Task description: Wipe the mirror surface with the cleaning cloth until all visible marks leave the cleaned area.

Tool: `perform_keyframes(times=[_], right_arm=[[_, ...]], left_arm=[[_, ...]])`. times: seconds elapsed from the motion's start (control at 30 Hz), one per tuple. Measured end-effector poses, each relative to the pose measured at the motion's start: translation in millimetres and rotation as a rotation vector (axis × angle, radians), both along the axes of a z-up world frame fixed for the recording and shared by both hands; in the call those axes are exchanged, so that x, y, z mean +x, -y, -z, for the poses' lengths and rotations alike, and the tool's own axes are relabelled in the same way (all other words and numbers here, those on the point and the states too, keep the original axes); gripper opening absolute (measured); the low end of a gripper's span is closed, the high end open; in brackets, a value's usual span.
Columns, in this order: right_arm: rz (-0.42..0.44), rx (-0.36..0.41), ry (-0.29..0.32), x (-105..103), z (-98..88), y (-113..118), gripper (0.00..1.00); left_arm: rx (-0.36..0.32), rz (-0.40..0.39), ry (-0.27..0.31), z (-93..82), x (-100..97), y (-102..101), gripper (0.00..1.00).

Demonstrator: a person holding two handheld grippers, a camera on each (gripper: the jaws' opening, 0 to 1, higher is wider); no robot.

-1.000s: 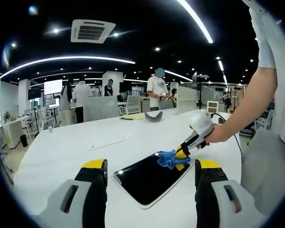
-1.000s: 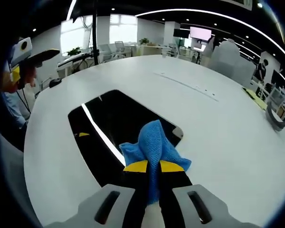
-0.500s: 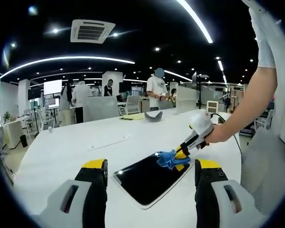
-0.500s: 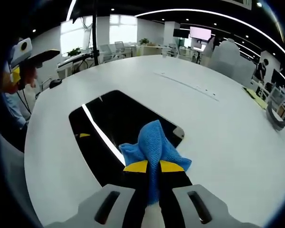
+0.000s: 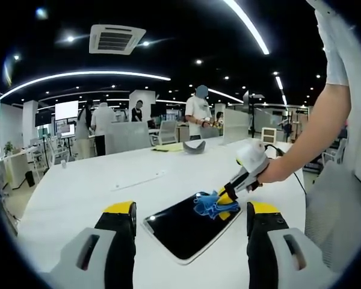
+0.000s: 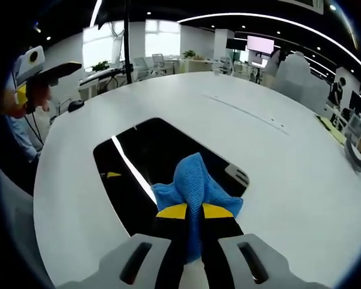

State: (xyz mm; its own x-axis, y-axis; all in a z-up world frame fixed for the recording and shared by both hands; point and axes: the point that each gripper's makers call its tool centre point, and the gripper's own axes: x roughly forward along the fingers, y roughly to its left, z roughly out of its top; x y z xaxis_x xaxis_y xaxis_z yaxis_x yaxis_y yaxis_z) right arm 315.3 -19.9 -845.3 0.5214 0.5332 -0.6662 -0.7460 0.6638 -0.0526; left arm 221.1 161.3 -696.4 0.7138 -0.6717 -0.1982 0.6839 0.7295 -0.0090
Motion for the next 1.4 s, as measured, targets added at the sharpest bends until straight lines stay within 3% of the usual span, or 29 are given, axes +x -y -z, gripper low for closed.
perform_keyframes(times=[1.4], right_arm=[[-0.082, 0.024, -0.017, 1, -0.6, -49, 0.02]], left_arm=[[-0.002, -0.013, 0.002, 0.1, -2.7, -7, 0.75]])
